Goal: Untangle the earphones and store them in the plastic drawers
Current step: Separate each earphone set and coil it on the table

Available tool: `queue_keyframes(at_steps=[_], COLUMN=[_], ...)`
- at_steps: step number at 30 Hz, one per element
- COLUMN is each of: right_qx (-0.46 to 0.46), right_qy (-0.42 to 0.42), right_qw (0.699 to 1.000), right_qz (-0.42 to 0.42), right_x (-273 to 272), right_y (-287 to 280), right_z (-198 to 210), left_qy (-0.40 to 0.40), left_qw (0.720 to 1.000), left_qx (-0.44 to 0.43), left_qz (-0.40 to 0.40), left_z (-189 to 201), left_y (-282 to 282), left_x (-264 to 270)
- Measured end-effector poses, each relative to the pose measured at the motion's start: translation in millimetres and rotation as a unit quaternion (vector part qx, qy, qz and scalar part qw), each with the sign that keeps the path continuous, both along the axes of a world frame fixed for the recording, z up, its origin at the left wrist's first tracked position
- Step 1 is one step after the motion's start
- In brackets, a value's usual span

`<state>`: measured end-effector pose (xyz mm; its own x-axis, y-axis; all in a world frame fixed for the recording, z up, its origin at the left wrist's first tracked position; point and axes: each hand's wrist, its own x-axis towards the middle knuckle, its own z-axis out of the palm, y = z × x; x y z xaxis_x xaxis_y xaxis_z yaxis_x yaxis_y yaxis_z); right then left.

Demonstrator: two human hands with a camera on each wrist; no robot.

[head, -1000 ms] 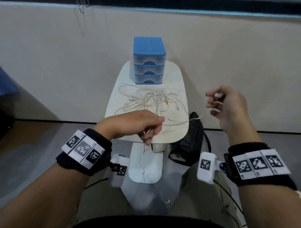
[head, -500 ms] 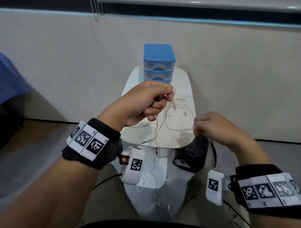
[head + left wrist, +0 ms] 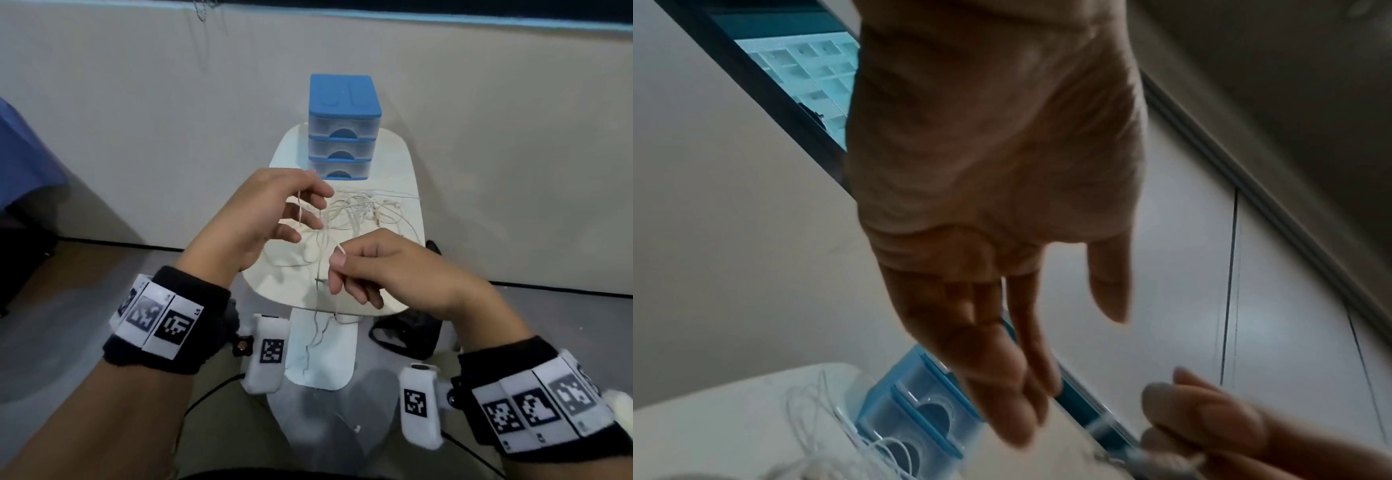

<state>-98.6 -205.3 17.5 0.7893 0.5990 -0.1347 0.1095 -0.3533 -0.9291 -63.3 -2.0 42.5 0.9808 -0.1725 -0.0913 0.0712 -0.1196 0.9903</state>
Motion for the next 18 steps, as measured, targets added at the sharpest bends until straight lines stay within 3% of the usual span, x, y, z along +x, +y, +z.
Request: queue_keyframes(at_steps=[3,9,14,18], right_qx=[0.116,0.218,0.232,0.150], right_qy=[0.040,0.071,0.077,0.041], right_qw=[0.992,0.966,0.957,0.967], right_qz=[-0.027,-0.117,-0.155,-0.204], right_x=[9.3,26.9,35.9,41.5], right_y=[-4.3,-7.2,-13.0,-25.1], right_z=[0.9,-3.7,-5.6,-3.4], left_qy=[-0.018,-0.015,-0.050,-0.108], left_qw=[0.992,0.965,0.982,0.975], left_qx=[0.123,0.182,0.121,0.162], left_qz=[-0.007,-0.190,-0.139,-0.103], left_z=[-3.5,-7.7,-15.8,-11.1], left_y=[19.2,7.0,-6.8,-9.5], left_x=[3.2,-3.5,2.3,7.2])
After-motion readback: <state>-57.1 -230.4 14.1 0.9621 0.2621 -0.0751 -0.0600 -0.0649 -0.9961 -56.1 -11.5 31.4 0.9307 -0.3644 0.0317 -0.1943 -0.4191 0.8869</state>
